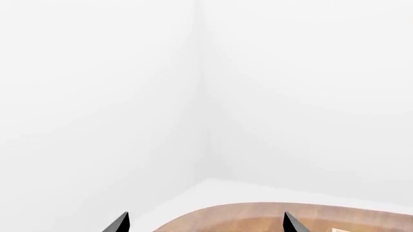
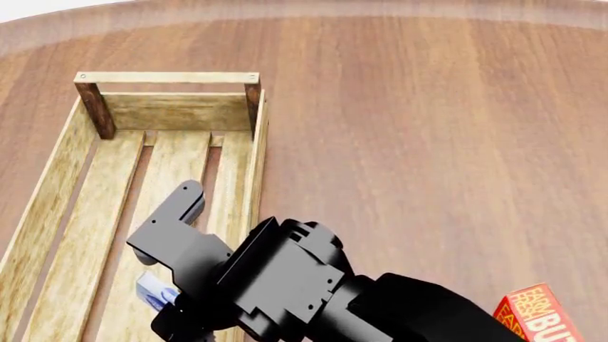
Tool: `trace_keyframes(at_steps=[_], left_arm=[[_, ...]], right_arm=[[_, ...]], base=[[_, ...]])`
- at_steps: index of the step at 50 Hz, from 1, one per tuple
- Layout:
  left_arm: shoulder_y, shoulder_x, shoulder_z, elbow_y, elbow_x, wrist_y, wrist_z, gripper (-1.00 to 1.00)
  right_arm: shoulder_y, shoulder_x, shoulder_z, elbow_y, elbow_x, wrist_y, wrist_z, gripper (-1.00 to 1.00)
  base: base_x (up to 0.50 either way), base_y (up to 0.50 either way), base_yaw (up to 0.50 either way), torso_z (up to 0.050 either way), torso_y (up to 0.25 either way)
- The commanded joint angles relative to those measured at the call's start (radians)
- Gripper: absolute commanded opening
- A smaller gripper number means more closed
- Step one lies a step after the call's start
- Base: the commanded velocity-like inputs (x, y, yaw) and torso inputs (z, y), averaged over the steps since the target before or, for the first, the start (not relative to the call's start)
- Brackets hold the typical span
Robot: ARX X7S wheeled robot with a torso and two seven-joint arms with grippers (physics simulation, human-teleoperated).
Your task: Pick up the cream cheese and put it in the tray.
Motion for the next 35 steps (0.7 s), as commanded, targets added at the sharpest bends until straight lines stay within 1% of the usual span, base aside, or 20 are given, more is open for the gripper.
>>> trace_keyframes(at_steps=[1,8,9,35], left_arm=[[-0.008,0.008,0.003,-0.008,-0.001,-0.005,0.009,1.00],[-0.008,0.011,0.002,-0.007,0.001,-0.006,0.012,1.00],[-0.007,0.011,0.001,-0.006,0.001,-0.006,0.012,1.00],[-0.005,0.020,-0.005,-0.001,0.005,-0.008,0.024,1.00]], right_arm=[[0.005,-0.002,0.010,-0.003,-0.005,-0.003,-0.005,-1.00],[0.005,-0.002,0.010,-0.003,-0.005,-0.003,-0.005,-1.00],[0.005,-0.002,0.010,-0.003,-0.005,-0.003,-0.005,1.00],[0.005,-0.002,0.010,-0.003,-0.005,-0.003,-0.005,1.00]], base=[[0.00,0.00,0.00,0.000,0.000],[0.00,0.00,0.00,0.000,0.000],[0.00,0.00,0.00,0.000,0.000],[0.00,0.00,0.00,0.000,0.000]])
